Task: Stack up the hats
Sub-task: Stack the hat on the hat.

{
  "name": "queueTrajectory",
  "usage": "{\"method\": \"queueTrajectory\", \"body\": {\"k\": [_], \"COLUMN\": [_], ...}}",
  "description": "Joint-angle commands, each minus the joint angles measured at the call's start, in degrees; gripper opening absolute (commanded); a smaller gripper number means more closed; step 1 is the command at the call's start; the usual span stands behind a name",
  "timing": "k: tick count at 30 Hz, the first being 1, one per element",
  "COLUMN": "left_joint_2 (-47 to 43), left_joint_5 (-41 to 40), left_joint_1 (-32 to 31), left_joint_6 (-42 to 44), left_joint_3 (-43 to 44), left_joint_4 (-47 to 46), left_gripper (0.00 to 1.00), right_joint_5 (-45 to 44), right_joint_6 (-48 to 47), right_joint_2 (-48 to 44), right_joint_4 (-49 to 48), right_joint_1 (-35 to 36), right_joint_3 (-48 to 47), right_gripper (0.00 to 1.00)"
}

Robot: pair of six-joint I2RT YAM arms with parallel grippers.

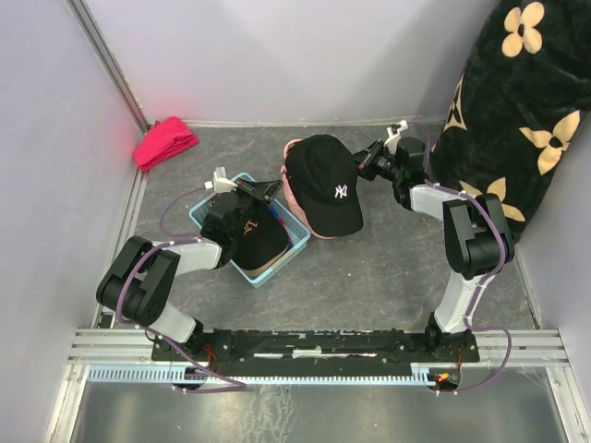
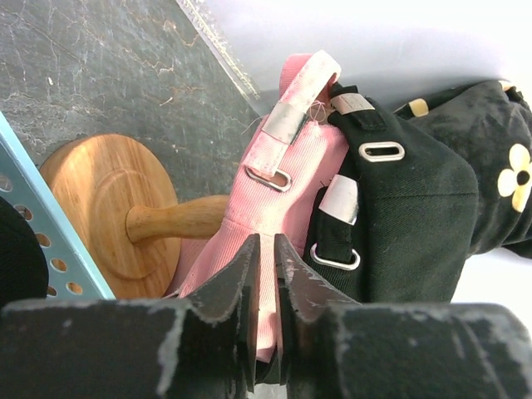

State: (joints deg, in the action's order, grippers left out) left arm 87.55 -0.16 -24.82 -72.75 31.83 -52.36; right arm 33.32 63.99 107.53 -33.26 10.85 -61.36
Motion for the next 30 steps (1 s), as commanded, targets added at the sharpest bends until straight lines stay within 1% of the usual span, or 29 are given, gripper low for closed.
{"method": "queueTrajectory", "body": {"k": [1, 4, 8, 9, 12, 17, 20, 26, 30], "left_joint_2": [-3.1, -4.8, -7.3, -7.7, -8.4, -8.0, -7.4, -6.7, -6.9], "left_joint_5": [-2.4, -3.5, -4.7, -4.7, -4.3, -4.2, -2.9, -2.2, -2.0], "left_joint_1": [0.1, 0.2, 0.5, 0.5, 0.5, 0.8, 1.5, 2.6, 3.2], "left_joint_6": [0.9, 1.4, 3.1, 3.7, 5.1, 4.6, 3.9, 3.0, 2.6], "left_joint_3": [-0.7, -1.3, -1.0, -0.6, 0.5, 0.2, 0.4, 0.2, -0.2], "left_joint_4": [-1.5, -0.8, 0.5, 0.8, 2.1, 1.0, -0.2, -2.2, -3.0], "left_gripper": [0.22, 0.31, 0.42, 0.44, 0.49, 0.51, 0.52, 0.53, 0.53], "right_joint_5": [2.6, 2.8, 2.6, 2.5, 2.4, 2.1, 2.0, 1.5, 1.5], "right_joint_6": [-7.2, -7.9, -10.5, -11.1, -11.7, -11.9, -12.5, -14.9, -15.3], "right_joint_2": [-3.9, -3.9, -4.5, -4.7, -5.1, -5.6, -5.8, -6.5, -6.0], "right_joint_4": [8.2, 9.3, 13.2, 14.2, 15.1, 15.7, 16.6, 22.4, 23.1], "right_joint_1": [2.6, 3.0, 3.4, 3.5, 3.6, 3.6, 3.6, 3.8, 3.7], "right_joint_3": [-4.9, -5.7, -7.0, -7.3, -7.6, -7.7, -8.3, -10.4, -10.8], "right_gripper": [0.01, 0.01, 0.03, 0.04, 0.09, 0.2, 0.22, 0.27, 0.3]}}
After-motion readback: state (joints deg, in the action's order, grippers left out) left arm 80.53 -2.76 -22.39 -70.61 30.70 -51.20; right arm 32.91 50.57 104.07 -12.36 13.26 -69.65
